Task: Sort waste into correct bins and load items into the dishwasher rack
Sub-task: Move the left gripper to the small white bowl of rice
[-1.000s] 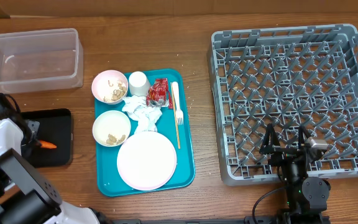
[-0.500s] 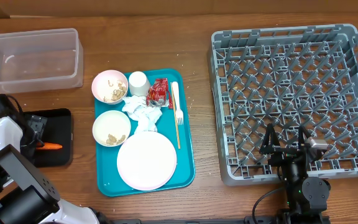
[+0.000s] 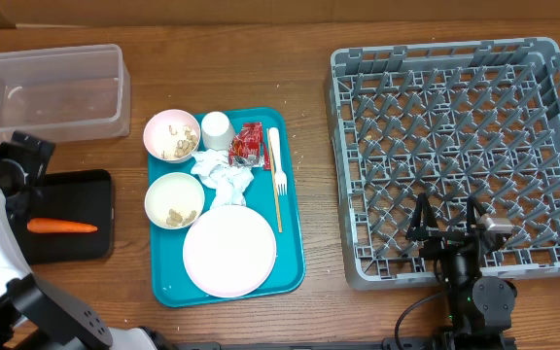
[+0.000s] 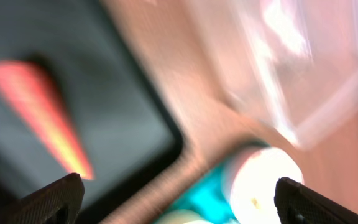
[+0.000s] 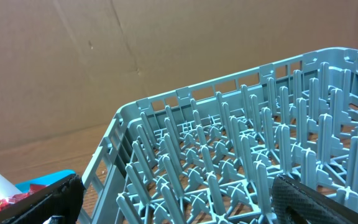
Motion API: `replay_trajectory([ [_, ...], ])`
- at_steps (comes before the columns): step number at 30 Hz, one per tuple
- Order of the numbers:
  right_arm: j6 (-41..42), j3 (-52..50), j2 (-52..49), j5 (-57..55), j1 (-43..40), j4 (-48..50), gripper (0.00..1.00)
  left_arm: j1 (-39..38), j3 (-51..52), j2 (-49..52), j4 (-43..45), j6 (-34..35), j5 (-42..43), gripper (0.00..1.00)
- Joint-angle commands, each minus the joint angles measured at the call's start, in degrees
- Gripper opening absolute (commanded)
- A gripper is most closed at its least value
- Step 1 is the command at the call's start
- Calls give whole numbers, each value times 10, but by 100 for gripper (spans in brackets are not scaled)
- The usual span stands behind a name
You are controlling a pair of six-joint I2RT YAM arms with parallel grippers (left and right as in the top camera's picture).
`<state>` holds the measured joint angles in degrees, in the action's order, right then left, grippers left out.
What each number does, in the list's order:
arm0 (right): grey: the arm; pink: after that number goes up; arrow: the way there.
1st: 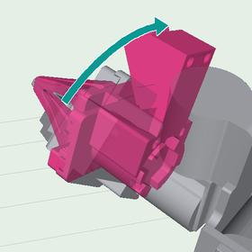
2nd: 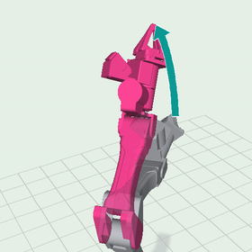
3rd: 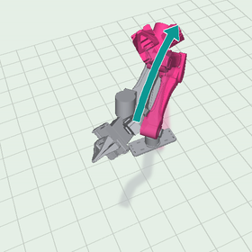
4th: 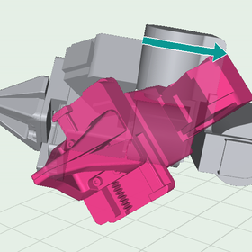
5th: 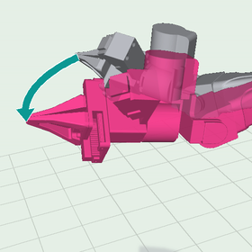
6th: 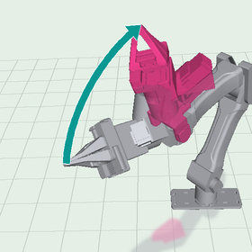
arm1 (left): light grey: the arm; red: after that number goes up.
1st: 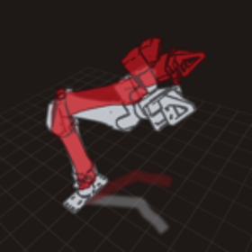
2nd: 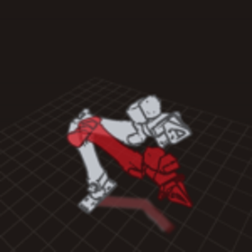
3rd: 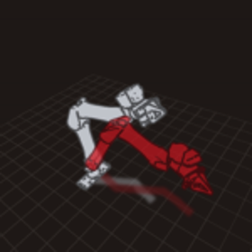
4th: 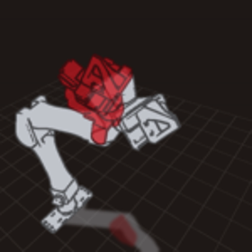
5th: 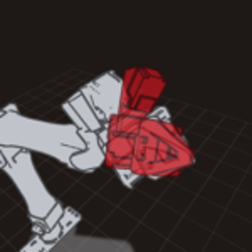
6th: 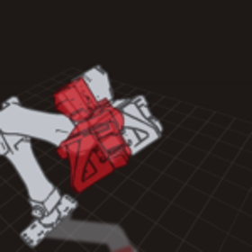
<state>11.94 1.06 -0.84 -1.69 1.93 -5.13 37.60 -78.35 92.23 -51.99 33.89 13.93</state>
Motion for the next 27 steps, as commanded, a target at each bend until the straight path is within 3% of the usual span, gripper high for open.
replay_trajectory([
  [1, -4, -6, 6, 3, 3, 5, 100, -25, -5, -1, -24, -144, 223, 100],
  [6, -4, -6, 6, 3, 3, 5, 100, -130, -4, -1, -91, -161, 125, 100],
  [7, -4, -6, 6, 3, 3, 5, 100, -184, 0, -1, -98, -162, 73, 100],
  [16, -4, -6, 6, 3, 3, 5, 100, -399, 6, 26, -115, -138, -111, 100],
  [21, -4, -6, 6, 3, 3, 5, 100, -441, 6, 60, -128, -125, -159, 100],
  [27, -4, -6, 6, 3, 3, 5, 100, -447, 6, 105, -127, -125, -146, 93],
])
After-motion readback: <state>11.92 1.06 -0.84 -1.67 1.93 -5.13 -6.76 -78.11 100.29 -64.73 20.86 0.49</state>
